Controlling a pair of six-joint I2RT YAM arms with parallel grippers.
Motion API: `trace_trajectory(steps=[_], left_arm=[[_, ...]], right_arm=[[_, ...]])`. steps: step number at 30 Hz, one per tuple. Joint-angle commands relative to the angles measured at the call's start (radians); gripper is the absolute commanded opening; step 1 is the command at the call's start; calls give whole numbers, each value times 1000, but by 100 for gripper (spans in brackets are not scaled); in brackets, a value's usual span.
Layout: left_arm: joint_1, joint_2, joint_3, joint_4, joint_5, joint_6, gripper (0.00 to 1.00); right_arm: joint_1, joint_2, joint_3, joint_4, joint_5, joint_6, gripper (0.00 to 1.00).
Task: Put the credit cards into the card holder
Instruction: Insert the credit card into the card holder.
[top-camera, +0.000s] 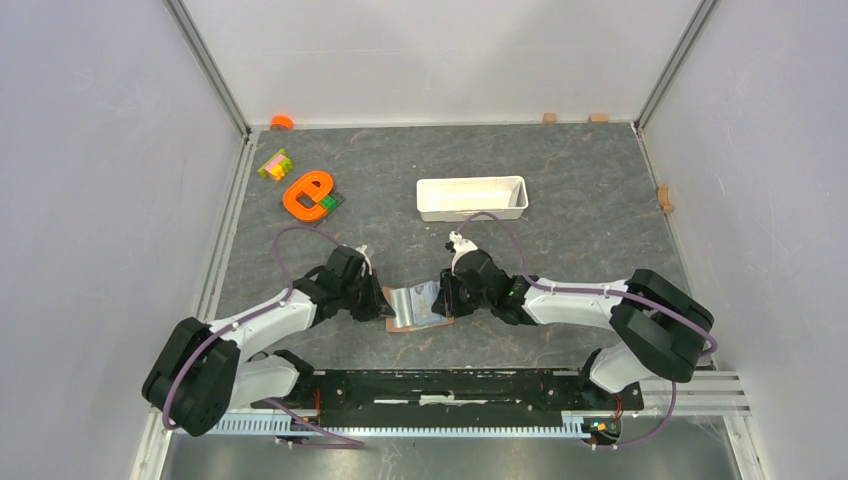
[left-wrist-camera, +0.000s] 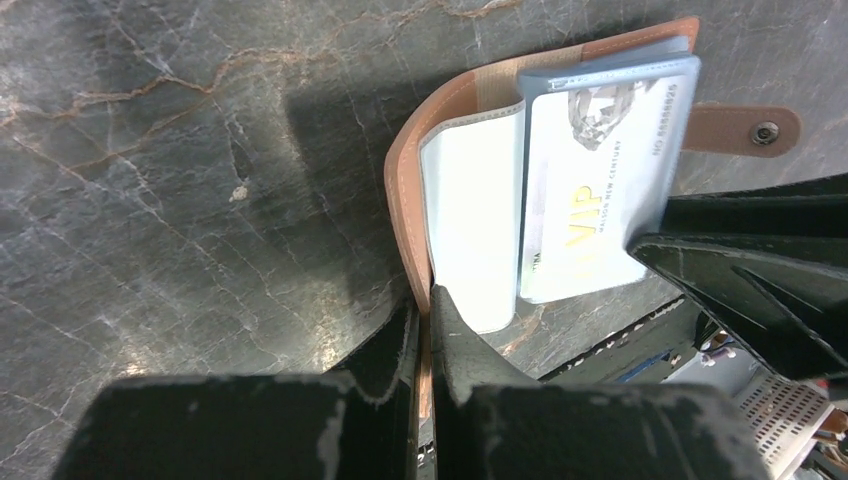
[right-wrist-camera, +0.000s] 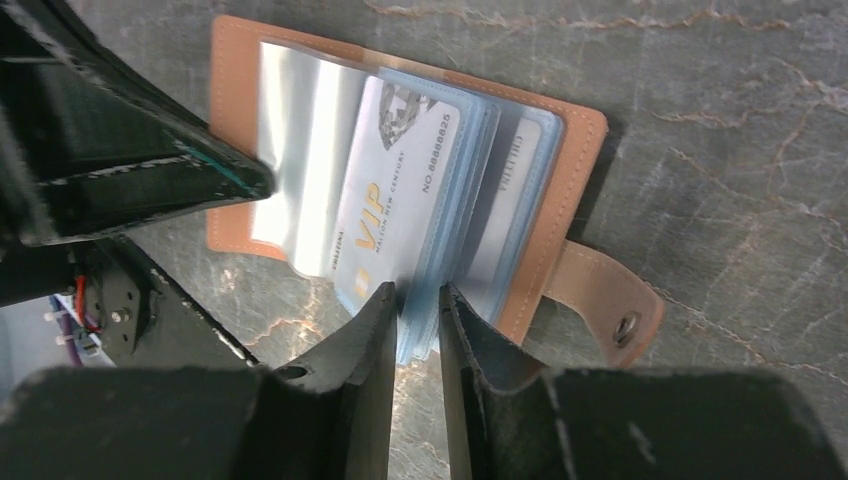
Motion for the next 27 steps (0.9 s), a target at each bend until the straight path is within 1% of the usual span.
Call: trace_trajectory(steps=[1,14,27], left_arm=[[0,25,-10,15,17,22,2],[1,49,-8,54,39,27,2],[3,78,-16,81,43,25,2]], right_arm=[[1,-42,23,96,-37,6,27],[18,4,36,189,-114,1,27],[26,-33,25,212,-108,-15,37]])
